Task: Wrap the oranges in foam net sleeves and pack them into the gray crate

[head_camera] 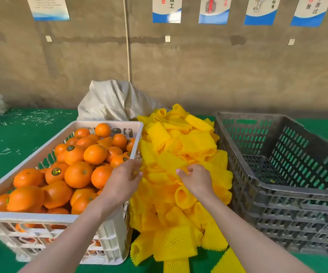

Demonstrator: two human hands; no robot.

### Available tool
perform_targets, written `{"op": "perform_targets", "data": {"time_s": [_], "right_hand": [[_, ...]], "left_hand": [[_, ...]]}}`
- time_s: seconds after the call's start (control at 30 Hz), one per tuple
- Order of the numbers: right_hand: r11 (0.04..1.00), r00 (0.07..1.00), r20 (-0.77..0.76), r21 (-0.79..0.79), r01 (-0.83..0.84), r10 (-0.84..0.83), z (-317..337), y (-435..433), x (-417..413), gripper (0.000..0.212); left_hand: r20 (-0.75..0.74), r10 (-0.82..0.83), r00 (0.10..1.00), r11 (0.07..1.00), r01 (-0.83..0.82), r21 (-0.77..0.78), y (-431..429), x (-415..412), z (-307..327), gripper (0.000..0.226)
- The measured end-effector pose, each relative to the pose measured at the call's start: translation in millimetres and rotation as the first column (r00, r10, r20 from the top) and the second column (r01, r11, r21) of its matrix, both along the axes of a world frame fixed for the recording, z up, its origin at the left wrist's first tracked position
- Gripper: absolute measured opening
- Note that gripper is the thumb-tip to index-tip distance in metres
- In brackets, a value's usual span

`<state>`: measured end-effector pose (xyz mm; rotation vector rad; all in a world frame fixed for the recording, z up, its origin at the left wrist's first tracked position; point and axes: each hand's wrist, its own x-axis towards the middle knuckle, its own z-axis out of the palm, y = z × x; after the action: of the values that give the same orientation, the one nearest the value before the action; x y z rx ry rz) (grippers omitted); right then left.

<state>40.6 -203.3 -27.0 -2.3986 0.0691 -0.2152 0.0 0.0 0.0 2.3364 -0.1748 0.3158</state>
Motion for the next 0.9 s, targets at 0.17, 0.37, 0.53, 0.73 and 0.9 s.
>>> {"op": "perform_targets", "data": {"time_s": [0.17,0.37,0.53,0.73,0.9], "right_hand": [[0.998,0.99,0.133,-0.032,0.048,-0.043,-7.5,20.1,15.3,0.051],[0.988,0.85,0.527,0.117,-0.095,0.019,8.9,33.6,6.4,0.051],[0.911,0.904,0.428,0.372,-0.178,0.002,14.1,32.8,-6.5,0.054],[0.646,0.791,0.041,0.553,-0.526,0.61,29.7,20.7,-27.5,0.017],[0.61,0.958,0.173,0.742,-0.279,0.228,60.6,-2.3,-1.4,0.024]], "left_hand": [[-0.019,0.04,0.999,0.998,-0.039,0.038,7.4,16.6,-7.0,0.028],[-0.031,0.029,0.999,0.996,-0.031,-0.087,16.9,33.5,-3.6,0.038],[-0.026,-0.009,1.0,0.936,-0.001,-0.351,5.8,44.4,11.1,0.029],[0.081,-0.09,0.993,0.861,0.119,-0.494,9.9,43.4,15.4,0.01],[-0.026,-0.336,0.941,0.59,0.189,-0.785,29.6,41.2,17.4,0.017]]}}
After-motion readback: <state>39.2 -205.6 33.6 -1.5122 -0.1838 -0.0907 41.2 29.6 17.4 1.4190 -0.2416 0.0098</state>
